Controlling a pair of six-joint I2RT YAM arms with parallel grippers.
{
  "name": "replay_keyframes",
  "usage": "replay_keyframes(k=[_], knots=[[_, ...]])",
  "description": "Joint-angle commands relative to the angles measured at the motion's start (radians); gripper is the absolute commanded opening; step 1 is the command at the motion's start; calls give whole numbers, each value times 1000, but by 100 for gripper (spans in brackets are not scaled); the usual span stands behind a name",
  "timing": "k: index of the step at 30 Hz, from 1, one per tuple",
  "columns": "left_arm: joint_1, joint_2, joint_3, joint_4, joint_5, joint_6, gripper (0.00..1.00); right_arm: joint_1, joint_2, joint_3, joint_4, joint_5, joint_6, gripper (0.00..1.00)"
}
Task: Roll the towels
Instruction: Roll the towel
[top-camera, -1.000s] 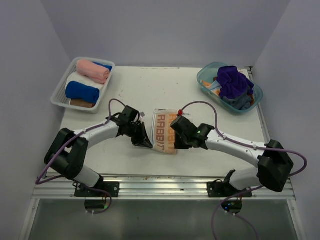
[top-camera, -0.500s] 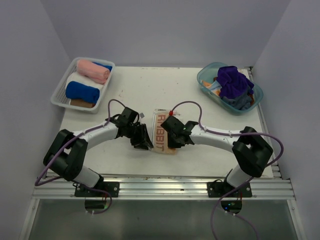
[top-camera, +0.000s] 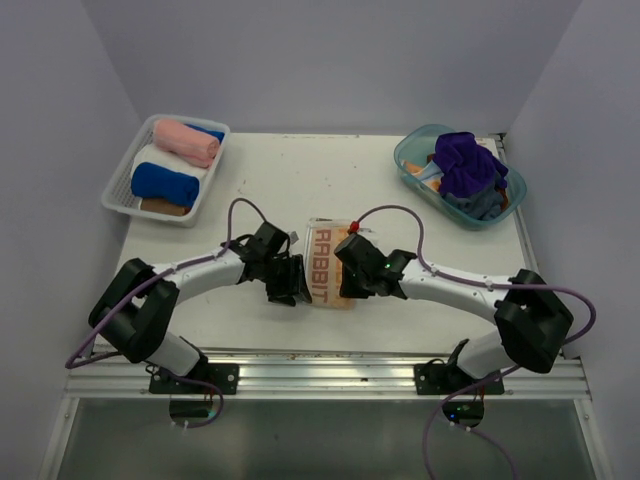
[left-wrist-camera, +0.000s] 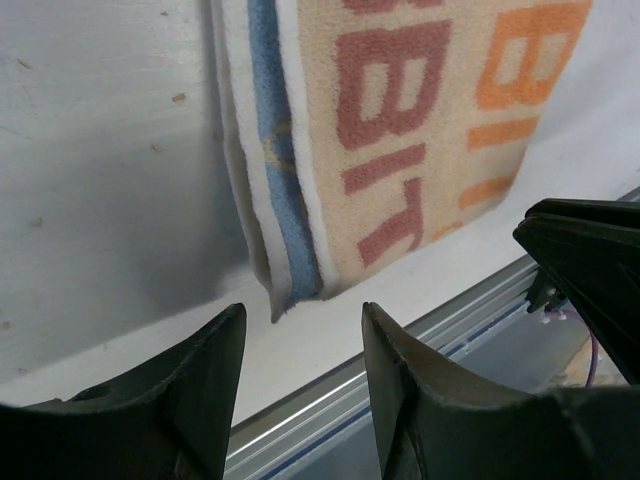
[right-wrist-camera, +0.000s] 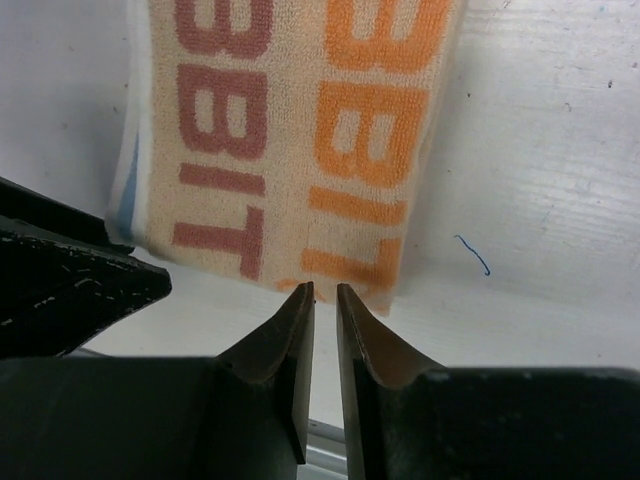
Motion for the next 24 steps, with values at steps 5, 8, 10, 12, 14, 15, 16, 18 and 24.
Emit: replay_keyframes(k=[5, 8, 10, 12, 14, 15, 16, 18, 24], knots=[[-3, 46, -4, 56, -58, -20, 52, -27, 131, -13, 64, 14, 24, 14], [-5, 49, -7, 56, -60, -31, 48, -24, 127, -12, 43, 8, 21, 11], [-3, 47, -13, 65, -56, -37, 46, -21, 68, -30, 44, 17, 23, 12], [-5, 47, -18, 76, -55, -43, 44, -19, 0, -45, 41, 32, 24, 17], [-3, 59, -16, 86, -47, -46, 42, -19, -26, -67, 34, 34, 24, 25], [-3, 64, -18, 88, -43, -49, 40, -16, -37, -73, 24, 32, 26, 29], [-3, 70, -18, 91, -30, -49, 38, -13, -49, -88, 23, 29, 32, 31], [-5, 81, -24, 105, -23, -54, 36, -5, -62, -108, 23, 26, 46, 39], [-5, 95, -29, 114, -3, -60, 27, 8, -57, -183, 110, -35, 98, 43]])
